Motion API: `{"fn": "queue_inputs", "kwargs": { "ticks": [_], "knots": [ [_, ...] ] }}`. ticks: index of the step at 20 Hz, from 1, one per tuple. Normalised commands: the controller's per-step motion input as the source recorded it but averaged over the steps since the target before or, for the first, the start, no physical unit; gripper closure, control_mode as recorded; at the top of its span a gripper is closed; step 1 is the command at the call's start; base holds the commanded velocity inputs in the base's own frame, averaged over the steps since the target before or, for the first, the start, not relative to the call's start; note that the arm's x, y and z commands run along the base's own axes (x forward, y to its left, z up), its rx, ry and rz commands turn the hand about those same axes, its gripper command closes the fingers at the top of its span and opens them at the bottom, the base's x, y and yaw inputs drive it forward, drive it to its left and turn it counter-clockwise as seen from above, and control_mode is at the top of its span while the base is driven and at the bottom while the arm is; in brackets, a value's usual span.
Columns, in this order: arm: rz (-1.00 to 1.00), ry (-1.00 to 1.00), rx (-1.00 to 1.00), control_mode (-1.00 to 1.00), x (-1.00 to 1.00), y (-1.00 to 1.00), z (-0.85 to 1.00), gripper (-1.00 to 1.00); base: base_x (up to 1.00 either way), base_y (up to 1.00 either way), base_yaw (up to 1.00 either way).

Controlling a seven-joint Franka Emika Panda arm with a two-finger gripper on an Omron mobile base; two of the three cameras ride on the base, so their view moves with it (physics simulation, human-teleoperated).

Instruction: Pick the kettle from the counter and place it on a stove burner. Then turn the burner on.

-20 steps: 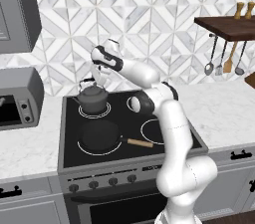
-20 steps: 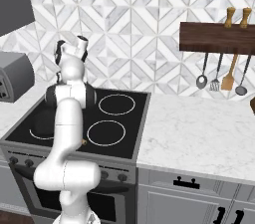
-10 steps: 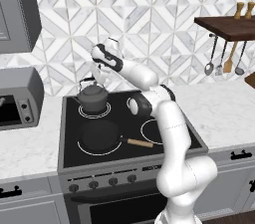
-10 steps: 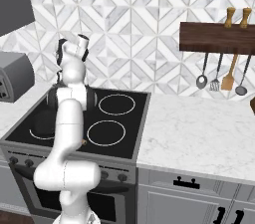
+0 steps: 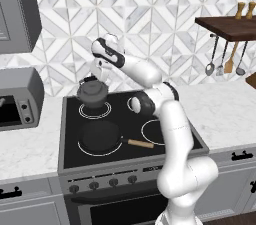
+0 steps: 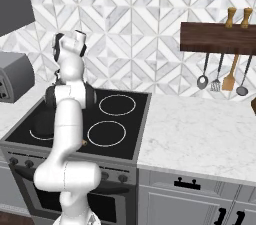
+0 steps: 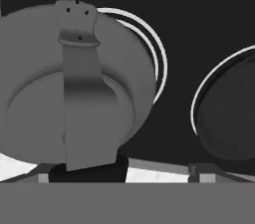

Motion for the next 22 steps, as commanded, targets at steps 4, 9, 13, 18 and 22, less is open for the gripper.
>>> {"fn": "queue_inputs", "kwargs": {
  "ticks": [4,9,13,18,22],
  "knots": [
    [0.00,0.00,0.00,-1.00,-0.94,0.00,0.01,-1.00,0.00,0.00,0.00],
    [0.00,0.00,0.01,-1.00,-0.20,0.00,0.00,-1.00,0.00,0.00,0.00],
    [0.00,-0.01,0.00,-1.00,0.05,-0.12,0.00,-1.00,0.00,0.00,0.00],
    [0.00,-0.02,0.02,-1.00,0.01,-0.01,-0.14,-1.00,0.00,0.00,0.00],
    [0.00,0.00,0.03,-1.00,0.00,0.00,-0.22,-1.00,0.00,0.00,0.00]
  ]
}}
